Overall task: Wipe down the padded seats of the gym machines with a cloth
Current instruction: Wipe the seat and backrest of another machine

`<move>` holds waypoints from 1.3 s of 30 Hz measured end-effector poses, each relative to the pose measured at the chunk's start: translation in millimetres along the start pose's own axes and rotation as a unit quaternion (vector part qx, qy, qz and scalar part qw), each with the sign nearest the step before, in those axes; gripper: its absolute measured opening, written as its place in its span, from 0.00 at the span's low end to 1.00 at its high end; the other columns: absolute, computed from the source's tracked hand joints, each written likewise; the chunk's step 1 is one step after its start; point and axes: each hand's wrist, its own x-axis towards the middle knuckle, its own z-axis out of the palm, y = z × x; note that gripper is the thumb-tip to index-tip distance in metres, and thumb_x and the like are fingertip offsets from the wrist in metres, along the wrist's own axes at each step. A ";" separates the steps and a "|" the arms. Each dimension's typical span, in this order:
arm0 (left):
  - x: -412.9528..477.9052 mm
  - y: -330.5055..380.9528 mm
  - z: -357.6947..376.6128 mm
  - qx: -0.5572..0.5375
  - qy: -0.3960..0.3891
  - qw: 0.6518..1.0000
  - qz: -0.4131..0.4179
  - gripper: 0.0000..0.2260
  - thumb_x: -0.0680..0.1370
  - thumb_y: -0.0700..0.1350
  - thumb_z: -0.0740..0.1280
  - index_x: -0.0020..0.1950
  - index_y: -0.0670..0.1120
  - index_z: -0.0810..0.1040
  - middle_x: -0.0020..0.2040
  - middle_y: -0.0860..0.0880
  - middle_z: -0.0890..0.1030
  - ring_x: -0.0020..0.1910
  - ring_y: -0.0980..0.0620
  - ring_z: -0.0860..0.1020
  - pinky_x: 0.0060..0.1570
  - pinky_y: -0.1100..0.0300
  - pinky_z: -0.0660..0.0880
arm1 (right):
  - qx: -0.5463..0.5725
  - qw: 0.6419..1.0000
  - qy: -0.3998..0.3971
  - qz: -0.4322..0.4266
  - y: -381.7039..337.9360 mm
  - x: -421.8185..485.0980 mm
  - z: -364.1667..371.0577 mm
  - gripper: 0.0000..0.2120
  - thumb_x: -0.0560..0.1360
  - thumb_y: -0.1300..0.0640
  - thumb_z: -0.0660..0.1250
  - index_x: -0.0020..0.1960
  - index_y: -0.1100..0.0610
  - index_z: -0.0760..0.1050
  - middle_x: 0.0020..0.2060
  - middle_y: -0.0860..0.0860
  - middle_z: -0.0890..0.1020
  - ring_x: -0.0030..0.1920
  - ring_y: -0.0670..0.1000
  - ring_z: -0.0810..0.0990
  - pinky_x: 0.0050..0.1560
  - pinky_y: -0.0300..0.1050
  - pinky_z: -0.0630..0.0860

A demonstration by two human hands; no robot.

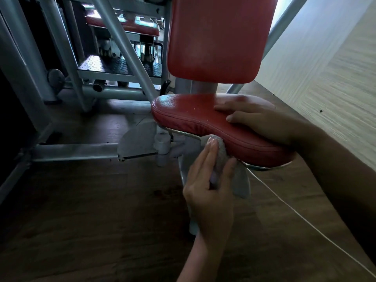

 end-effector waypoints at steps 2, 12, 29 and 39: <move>0.6 -6.2 -5.0 0.028 -0.023 0.999 0.027 0.18 0.77 0.41 0.73 0.66 0.39 0.79 0.65 0.48 0.81 0.66 0.54 0.78 0.65 0.56 0.75 | -0.014 1.000 -0.003 -0.001 -3.6 -0.4 -0.2 0.18 0.82 0.49 0.61 0.71 0.40 0.74 0.73 0.40 0.70 0.71 0.42 0.67 0.76 0.46 0.59; 1.4 11.5 -5.4 -0.004 -0.008 0.999 0.044 0.11 0.75 0.32 0.74 0.56 0.39 0.85 0.53 0.48 0.85 0.56 0.56 0.83 0.57 0.58 0.79 | -0.047 0.999 0.012 -0.009 -10.2 3.5 3.2 0.18 0.82 0.51 0.62 0.71 0.42 0.74 0.73 0.40 0.71 0.65 0.36 0.63 0.63 0.33 0.56; 13.5 0.5 -8.6 -0.015 -0.028 0.999 0.042 0.08 0.75 0.35 0.73 0.54 0.38 0.85 0.50 0.47 0.85 0.53 0.55 0.84 0.56 0.58 0.80 | 0.004 1.000 0.006 -0.008 -5.4 5.1 2.6 0.18 0.81 0.53 0.63 0.70 0.43 0.76 0.70 0.38 0.72 0.70 0.40 0.67 0.72 0.37 0.58; 16.9 0.5 -22.7 0.001 -0.074 0.997 0.007 0.10 0.76 0.35 0.73 0.56 0.41 0.85 0.52 0.50 0.85 0.54 0.57 0.83 0.54 0.62 0.79 | -0.020 1.000 -0.004 -0.010 -0.5 10.9 3.9 0.18 0.81 0.51 0.62 0.70 0.40 0.75 0.72 0.39 0.72 0.72 0.42 0.66 0.74 0.40 0.58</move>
